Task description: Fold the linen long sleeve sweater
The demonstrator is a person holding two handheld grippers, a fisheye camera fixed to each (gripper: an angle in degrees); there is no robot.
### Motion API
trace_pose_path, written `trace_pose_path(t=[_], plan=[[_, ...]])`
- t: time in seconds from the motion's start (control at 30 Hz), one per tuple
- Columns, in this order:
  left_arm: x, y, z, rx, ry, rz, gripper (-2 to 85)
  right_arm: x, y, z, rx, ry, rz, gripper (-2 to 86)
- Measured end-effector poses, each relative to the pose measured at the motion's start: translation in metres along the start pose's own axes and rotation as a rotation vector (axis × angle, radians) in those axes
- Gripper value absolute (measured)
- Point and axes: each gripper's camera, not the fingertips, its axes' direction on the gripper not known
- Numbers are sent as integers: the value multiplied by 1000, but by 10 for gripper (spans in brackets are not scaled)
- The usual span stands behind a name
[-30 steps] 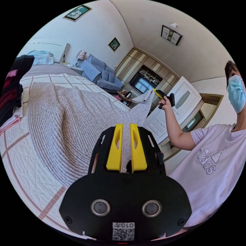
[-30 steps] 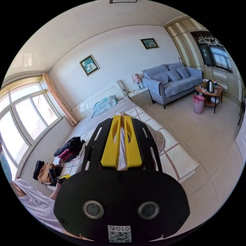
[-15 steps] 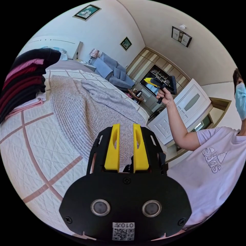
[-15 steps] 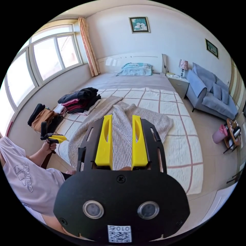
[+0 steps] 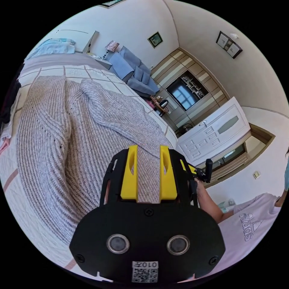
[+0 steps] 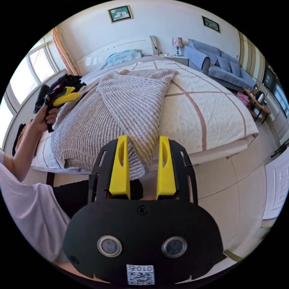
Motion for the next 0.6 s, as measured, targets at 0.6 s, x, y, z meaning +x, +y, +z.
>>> trace_pose_path(t=[0.6], plan=[[-63,-173,35,8,-432,-120,144,89,44,14,-62,-278,203,55]])
